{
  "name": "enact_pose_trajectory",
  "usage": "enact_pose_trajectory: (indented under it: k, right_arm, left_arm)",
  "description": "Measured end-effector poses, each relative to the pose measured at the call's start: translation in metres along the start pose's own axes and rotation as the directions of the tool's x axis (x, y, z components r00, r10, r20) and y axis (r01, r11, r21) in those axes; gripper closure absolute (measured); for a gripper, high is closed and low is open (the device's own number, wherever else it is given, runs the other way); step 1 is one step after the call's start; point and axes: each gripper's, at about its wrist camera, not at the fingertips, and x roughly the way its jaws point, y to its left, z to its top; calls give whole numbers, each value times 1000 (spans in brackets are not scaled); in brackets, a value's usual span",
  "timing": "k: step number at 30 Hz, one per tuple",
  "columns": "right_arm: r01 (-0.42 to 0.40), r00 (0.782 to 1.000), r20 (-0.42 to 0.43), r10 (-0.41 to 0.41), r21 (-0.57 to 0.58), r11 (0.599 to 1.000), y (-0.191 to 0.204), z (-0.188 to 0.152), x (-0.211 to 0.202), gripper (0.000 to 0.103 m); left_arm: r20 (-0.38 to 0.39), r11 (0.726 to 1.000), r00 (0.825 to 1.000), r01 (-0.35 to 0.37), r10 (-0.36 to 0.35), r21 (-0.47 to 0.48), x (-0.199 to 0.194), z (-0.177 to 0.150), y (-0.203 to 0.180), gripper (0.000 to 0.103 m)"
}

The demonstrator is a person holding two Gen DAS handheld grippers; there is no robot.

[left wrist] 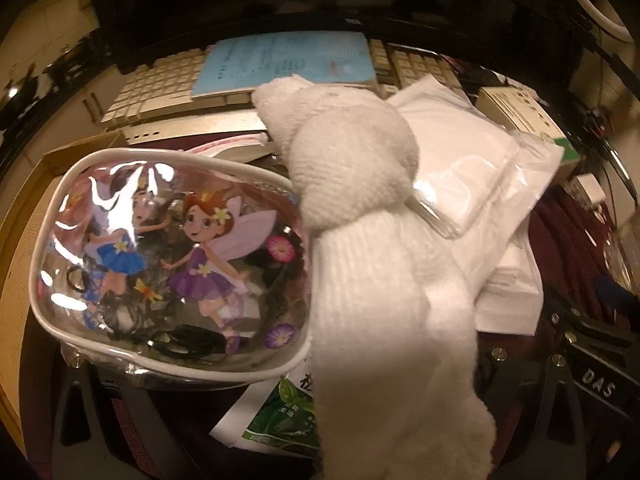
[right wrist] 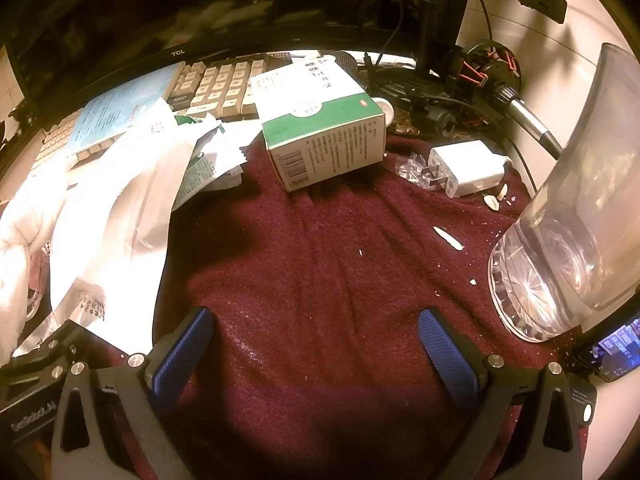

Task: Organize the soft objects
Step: 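Reach left tool to the pink fairy pouch while right tool reaches the white towel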

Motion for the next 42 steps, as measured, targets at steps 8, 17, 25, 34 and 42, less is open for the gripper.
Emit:
enact_pose_trajectory:
  k: [8, 17, 25, 34, 42]
  right_arm:
    - [-90, 996, 24, 90, 7, 996, 5, -26, -33, 0]
    - [-172, 960, 219, 173, -25, 985, 16, -47, -112, 0]
    - [-217, 951, 205, 231, -86, 972, 31, -46, -123, 0]
    - [-253, 945, 182, 270, -112, 961, 37, -46, -118, 6]
    - [-291, 939, 146, 311, -146, 946, 54, -41, -114, 20]
  left_arm:
    - [215, 1000, 976, 21, -20, -2, -76, -26, 19, 0]
    - [249, 996, 968, -35, 14, 81, -115, -56, 44, 0]
    - [204, 999, 979, 11, -21, 48, -123, -71, 63, 0]
    - [168, 999, 985, 28, -32, 27, -112, -68, 70, 0]
    - [161, 998, 987, -13, 4, 56, -100, -53, 71, 0]
